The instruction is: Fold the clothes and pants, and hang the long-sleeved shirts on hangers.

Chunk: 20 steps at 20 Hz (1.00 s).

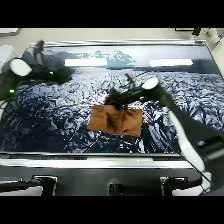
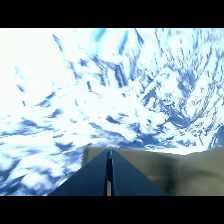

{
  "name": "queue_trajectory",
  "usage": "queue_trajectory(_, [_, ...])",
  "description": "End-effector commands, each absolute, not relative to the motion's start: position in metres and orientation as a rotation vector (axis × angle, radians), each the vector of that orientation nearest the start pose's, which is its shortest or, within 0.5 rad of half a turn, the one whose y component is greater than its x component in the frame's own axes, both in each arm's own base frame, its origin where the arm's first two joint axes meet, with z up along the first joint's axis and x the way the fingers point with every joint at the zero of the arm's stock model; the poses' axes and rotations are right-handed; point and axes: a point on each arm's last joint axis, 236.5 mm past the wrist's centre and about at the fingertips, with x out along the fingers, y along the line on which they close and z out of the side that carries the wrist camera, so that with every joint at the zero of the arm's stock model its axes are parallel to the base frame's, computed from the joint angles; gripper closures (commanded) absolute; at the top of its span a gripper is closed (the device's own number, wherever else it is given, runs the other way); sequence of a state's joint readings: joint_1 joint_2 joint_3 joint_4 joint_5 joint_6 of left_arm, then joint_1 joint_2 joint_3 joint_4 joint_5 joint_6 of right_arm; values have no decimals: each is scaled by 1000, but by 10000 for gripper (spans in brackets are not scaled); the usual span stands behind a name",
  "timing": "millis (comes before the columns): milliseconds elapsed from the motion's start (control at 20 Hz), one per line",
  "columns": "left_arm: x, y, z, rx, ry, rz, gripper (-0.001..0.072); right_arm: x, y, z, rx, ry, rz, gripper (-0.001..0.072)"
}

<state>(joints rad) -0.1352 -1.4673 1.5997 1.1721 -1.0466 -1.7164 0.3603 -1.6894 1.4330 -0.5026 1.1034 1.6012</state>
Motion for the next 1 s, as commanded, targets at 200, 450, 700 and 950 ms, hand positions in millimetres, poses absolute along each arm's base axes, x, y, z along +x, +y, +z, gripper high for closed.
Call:
queue_trajectory(200, [464,-132,186,-351,849,-304,686,403,350,9,965,1480,722,99])
queue_trajectory(450, [458,-128,179,-297,879,-312,686,391,93,-6,569,1597,183,38])
queue_trajectory(700, [457,-129,179,-296,881,-312,685,342,73,-52,778,1677,163,40])
queue_trajectory(950, [456,-129,177,-315,894,-303,686,351,154,-87,907,1559,350,40])
